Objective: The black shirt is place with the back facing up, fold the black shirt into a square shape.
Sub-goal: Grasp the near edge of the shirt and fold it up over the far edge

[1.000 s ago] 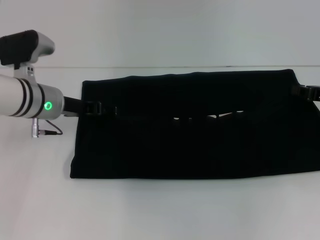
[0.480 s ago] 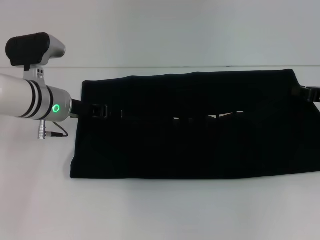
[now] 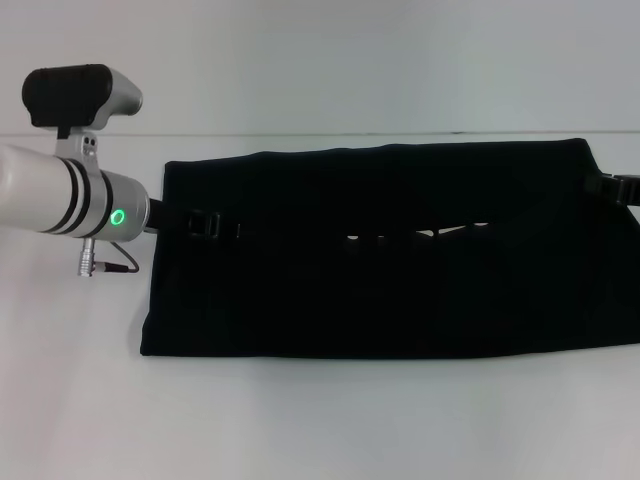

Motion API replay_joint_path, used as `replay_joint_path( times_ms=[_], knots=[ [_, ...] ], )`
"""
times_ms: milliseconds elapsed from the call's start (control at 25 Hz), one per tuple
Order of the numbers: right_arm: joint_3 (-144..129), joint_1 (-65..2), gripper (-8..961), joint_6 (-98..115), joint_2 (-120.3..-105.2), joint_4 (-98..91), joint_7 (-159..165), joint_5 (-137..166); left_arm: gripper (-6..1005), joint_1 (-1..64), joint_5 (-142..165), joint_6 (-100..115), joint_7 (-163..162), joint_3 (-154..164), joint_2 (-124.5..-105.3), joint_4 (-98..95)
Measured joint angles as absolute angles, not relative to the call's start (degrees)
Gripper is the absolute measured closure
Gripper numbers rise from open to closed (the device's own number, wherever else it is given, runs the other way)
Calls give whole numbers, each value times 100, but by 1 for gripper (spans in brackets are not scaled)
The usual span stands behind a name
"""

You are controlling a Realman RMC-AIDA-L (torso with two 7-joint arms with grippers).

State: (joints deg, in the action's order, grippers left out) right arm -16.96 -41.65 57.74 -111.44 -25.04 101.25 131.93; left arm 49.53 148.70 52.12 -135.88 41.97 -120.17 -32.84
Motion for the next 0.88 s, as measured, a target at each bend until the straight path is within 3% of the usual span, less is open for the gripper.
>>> replay_joint_path(
  times_ms=[200,320,520,880],
  knots=[
    [-1696,-4159,908,5774,-11151,-2505,10125,13192,457,4960,14879,5175,-13570,4205,-12016,-3287],
    [-1696,-4158,908,5774,-11152,-2505,10125,13192,697,4960,14905,5102,-13558,4221,-12015,-3285],
    [-1696,-4157,908,5773,-11154,-2505,10120,13192,896,4953,14910,4977,-13553,4289,-12014,-3261],
    [-1696,-4148,908,5768,-11162,-2505,10099,13192,979,4937,14897,4950,-13508,4289,-12014,-3253]
  ],
)
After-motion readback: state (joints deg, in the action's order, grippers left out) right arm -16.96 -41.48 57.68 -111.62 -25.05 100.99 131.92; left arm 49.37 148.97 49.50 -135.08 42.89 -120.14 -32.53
